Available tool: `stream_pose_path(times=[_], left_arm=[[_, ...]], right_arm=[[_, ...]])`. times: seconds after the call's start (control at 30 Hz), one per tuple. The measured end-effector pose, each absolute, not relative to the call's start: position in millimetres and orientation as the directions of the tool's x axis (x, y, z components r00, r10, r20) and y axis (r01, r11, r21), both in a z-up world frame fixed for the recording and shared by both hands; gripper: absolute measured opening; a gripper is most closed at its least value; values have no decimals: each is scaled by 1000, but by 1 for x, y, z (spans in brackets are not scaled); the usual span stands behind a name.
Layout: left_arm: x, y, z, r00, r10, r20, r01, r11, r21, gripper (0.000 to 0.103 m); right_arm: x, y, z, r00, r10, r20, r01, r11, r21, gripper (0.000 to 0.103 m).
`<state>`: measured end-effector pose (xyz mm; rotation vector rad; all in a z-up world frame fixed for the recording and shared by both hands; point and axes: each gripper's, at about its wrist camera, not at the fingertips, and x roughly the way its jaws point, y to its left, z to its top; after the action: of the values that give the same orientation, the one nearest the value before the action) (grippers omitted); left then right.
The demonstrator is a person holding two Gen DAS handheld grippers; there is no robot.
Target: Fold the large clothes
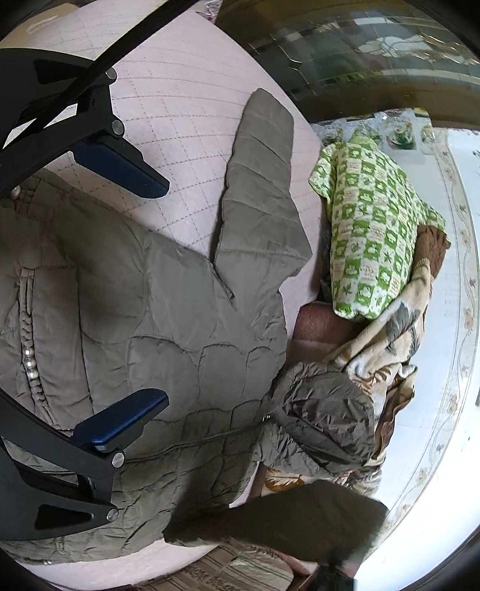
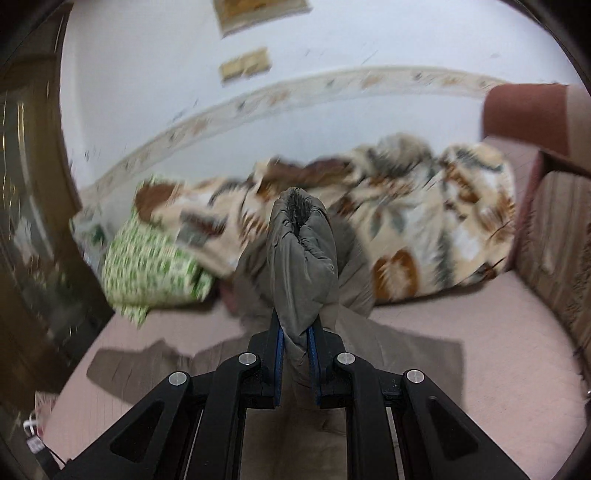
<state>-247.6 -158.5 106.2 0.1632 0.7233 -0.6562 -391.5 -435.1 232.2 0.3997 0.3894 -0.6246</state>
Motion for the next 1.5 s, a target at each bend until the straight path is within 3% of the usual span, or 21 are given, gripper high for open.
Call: stream_pose_path(times=[0.33,0.77,0.93,1.0,1.07,1.17,1.23,1.3,1.37,1.5], left_arm=[[-234,-152,101,567,-472,-675,568,817,-95,103],[-218,-166,96,539,-462,-704,545,829,-127,103],[-206,-181,100,534,-473,-701,546,826,-141,103],[-201,-190,100,528,-480,-700,560,817,-138,103],[-194,-205,100,497,-502,-707,596,790,-142,103],[-187,-232,100,452,-541,-709,649,745,-155,103],[-186,-250,99,435,-553,-711,679,720,-145,103],[-188,-268,96,442,-551,-707,694,710,-119,103],[-186,-287,90,425,-540,-726,704,702,-109,103],[-182,-314,73,401,-515,-758,716,692,-92,103]], right_arm=[[-295,-407,122,666,-376,-644,590,794,145,12],[-255,-389,55,684,-178,-707,493,828,268,13],[-248,-393,34,687,-39,-726,444,813,376,24],[-257,-397,39,721,21,-692,403,799,445,35],[-271,-403,51,762,109,-638,334,778,532,38],[-306,-421,79,810,46,-585,333,785,522,39],[-332,-443,93,809,-77,-582,414,778,472,39],[-358,-473,102,722,-286,-630,587,736,338,40],[-376,-499,97,623,-389,-678,688,684,240,40],[-405,-541,71,520,-447,-728,777,601,186,40]])
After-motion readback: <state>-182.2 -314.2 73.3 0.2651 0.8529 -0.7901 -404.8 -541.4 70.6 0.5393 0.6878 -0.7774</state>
